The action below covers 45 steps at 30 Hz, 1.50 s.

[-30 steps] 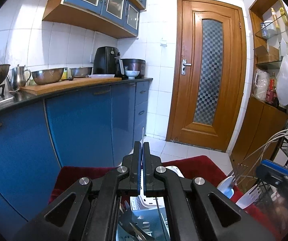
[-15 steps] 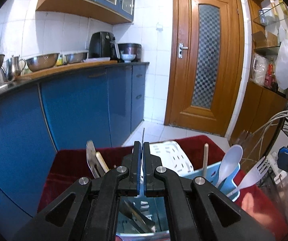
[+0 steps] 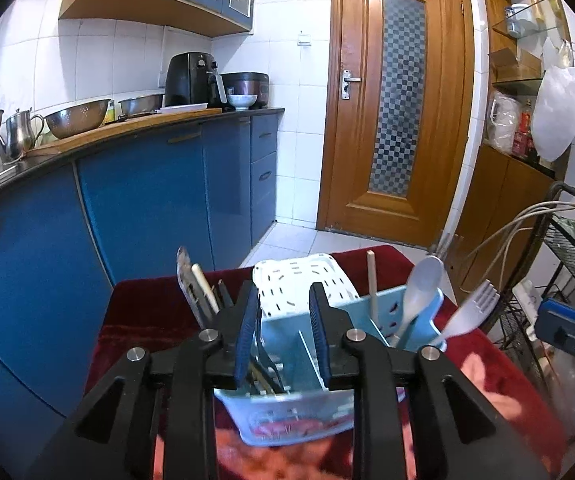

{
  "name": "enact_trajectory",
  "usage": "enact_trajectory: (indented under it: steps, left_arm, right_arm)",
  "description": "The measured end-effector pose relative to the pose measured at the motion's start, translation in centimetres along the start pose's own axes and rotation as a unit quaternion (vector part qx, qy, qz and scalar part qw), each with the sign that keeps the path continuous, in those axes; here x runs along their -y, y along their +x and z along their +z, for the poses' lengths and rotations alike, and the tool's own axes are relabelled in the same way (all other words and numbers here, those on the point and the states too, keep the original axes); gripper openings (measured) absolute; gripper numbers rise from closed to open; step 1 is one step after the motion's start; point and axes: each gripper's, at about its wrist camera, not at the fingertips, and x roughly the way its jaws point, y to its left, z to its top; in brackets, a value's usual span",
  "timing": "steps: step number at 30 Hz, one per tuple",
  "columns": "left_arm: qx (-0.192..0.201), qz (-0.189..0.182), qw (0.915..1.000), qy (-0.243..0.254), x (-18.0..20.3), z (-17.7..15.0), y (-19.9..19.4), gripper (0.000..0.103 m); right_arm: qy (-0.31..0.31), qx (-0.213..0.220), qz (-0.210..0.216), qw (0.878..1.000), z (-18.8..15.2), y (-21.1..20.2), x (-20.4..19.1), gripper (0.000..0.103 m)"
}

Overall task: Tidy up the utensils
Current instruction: 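Withdraw both open tools from the box toward the loose white chopstick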

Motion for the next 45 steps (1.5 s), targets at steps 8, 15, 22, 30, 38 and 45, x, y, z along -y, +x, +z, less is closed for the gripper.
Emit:
enact_trajectory:
  steps: [8,15,22,30,38,45]
  left_arm:
    - [-0.004,-0.014,0.9999,-0.005,0.0,-1.1,-4.5,0.026]
    - [-0.008,-0.019,0.9997,-0.010,-0.7,-2.2,-7.8,0.026]
    - [-0.028,-0.020,0.9991,-0.025,-1.9,-4.8,-10.0,0.026]
    - [-0.051,-0.013,0.9980,-0.035,-2.7,-8.4,-10.9,0.026]
    - [-0.074,-0.017,0.9959,-0.048,-3.1,-11.3,-11.0,0.026]
    - [-0.085,-0.012,0.9943,-0.062,-3.8,-13.1,-11.3,0.026]
  right_arm:
    - [0.006,-0.028,-0.009,1.000,-2.2,-1.7,-0.8,0.025]
    - [0.025,-0.070,-0.012,0.997,-4.8,-2.4,-1.1,0.025]
    - [0.039,-0.112,-0.011,0.993,-8.0,-2.9,-1.7,0.025]
    - [0.040,-0.163,-0.011,0.986,-11.6,-4.1,-2.5,0.025]
    - [0.060,-0.199,-0.013,0.978,-14.3,-5.7,-2.3,0.028]
    - [0.100,-0.226,-0.022,0.969,-16.3,-6.3,-1.1,0.028]
